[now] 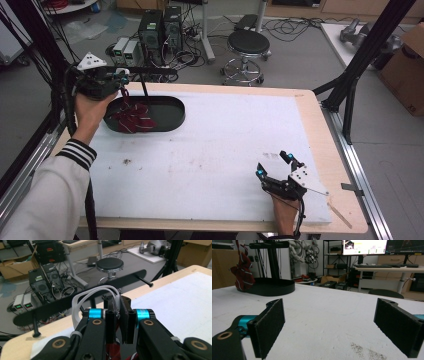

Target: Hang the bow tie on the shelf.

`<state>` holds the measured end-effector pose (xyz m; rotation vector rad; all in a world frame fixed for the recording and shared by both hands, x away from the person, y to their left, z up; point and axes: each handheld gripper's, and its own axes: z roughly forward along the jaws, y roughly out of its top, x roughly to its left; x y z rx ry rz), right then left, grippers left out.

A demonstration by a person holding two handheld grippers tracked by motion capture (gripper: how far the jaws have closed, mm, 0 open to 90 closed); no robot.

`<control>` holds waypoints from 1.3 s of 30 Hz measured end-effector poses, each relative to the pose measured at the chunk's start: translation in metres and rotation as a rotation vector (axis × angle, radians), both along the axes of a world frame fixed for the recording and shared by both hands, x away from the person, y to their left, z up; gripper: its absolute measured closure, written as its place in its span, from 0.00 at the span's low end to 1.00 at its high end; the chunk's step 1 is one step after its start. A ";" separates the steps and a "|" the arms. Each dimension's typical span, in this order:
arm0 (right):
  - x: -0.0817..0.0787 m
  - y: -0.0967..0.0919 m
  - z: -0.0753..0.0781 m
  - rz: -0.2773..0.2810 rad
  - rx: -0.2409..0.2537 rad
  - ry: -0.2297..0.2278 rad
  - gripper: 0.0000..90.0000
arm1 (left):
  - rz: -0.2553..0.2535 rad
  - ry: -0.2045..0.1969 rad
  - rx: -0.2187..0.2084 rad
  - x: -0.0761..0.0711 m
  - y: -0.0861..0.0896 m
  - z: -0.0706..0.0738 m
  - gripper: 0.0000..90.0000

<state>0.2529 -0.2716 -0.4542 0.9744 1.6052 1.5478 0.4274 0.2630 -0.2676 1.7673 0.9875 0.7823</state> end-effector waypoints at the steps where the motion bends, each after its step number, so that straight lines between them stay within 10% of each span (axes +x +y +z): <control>1: 0.000 0.000 0.000 0.000 0.000 0.000 0.10 | 0.000 -0.001 0.000 0.003 0.000 0.001 0.93; 17: 0.000 0.000 0.000 -0.001 0.000 0.001 0.10 | 0.011 -0.004 0.022 0.035 0.000 0.007 0.93; 39: 0.000 0.000 0.000 0.000 0.007 0.001 0.10 | -0.004 0.059 0.054 0.038 -0.017 -0.026 0.93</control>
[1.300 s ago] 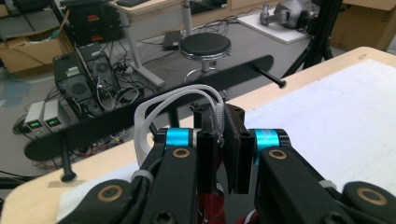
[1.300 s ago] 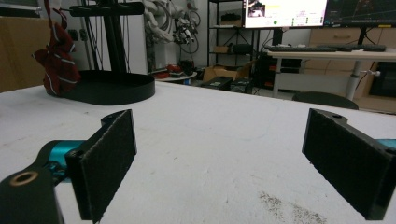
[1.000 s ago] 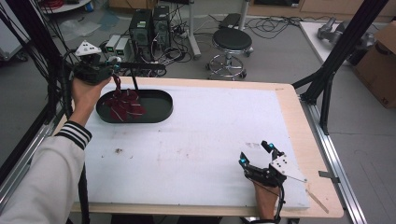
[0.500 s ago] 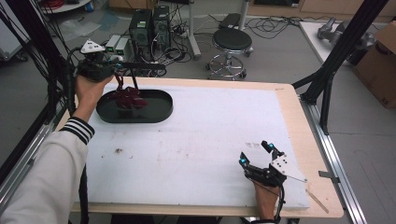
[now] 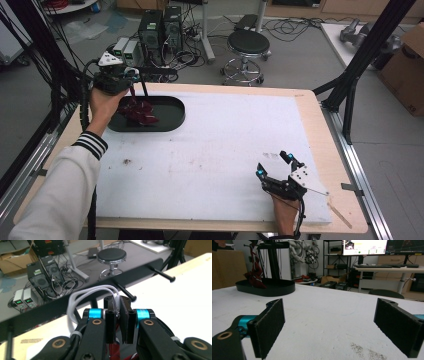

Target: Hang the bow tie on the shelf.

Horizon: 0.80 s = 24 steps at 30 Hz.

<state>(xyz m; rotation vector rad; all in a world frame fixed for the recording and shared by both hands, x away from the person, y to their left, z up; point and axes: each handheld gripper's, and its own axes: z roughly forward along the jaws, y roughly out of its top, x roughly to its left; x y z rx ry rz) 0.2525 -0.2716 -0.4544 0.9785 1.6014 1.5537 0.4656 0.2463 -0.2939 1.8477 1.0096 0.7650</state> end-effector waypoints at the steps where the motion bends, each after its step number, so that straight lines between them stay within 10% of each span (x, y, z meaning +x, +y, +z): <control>1: 0.000 0.000 0.000 0.001 0.002 0.001 0.10 | -0.004 0.004 0.002 0.000 0.000 -0.002 0.93; 24: 0.000 -0.001 0.000 0.003 0.001 -0.008 0.10 | 0.010 0.062 -0.019 -0.001 0.002 -0.040 0.92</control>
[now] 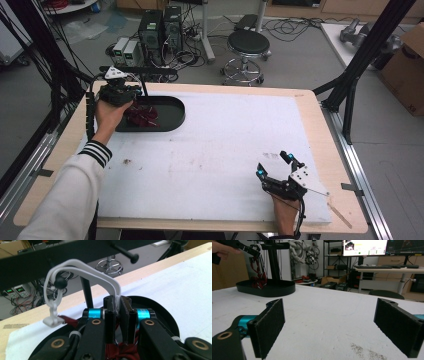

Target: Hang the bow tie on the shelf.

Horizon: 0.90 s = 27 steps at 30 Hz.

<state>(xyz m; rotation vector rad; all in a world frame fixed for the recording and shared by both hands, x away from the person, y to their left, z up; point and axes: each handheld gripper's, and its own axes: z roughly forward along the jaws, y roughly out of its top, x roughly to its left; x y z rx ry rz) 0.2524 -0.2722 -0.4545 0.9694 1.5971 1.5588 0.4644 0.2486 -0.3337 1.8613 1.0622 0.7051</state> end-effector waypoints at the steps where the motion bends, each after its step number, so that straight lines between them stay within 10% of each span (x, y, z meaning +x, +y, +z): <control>1: 0.000 0.000 0.000 0.001 0.001 0.001 0.10 | 0.001 0.004 -0.002 0.000 0.001 -0.001 0.92; 11: -0.001 0.001 0.000 -0.005 0.001 0.000 0.10 | -0.050 0.007 -0.124 -0.008 0.015 -0.022 0.20; 17: -0.001 0.001 0.000 -0.006 0.001 0.001 0.10 | -0.187 -0.051 -0.219 -0.033 0.027 -0.035 0.15; 27: -0.001 0.001 0.000 -0.010 -0.007 -0.007 0.10 | -0.236 -0.147 -0.308 -0.108 0.056 -0.064 0.15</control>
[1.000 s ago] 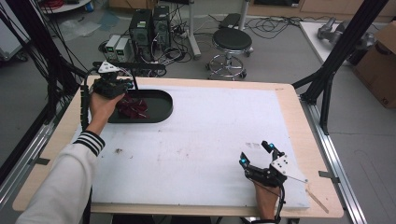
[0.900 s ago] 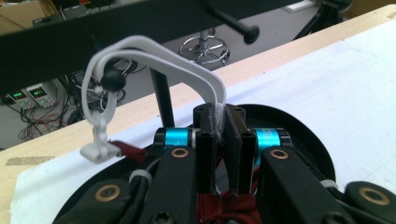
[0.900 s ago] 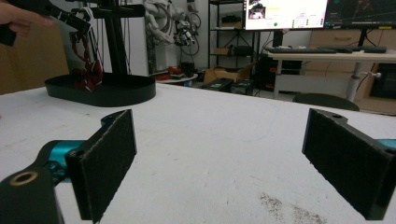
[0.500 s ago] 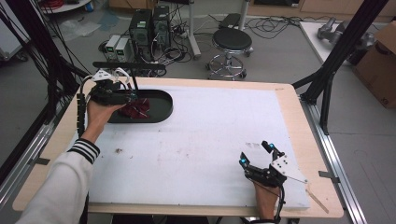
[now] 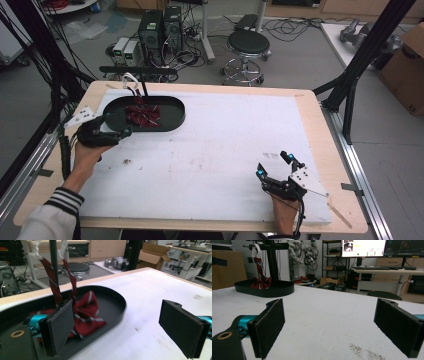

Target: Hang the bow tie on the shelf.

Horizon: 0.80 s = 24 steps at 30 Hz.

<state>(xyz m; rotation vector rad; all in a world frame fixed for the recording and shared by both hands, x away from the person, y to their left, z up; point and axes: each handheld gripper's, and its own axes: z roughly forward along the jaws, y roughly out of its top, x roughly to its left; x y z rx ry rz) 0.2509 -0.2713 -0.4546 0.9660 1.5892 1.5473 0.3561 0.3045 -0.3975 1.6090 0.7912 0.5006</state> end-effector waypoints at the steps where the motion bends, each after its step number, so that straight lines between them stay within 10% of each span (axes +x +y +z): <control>1: 0.000 0.000 0.000 -0.001 -0.001 -0.003 0.10 | -0.003 -0.015 -0.002 -0.008 0.002 -0.003 0.15; 11: 0.000 0.000 0.000 -0.003 0.001 -0.003 0.10 | -0.005 -0.125 -0.020 -0.073 0.005 -0.051 0.14; 24: -0.001 0.001 0.000 -0.006 0.004 0.003 0.10 | 0.070 -0.201 -0.021 -0.086 0.004 -0.056 0.14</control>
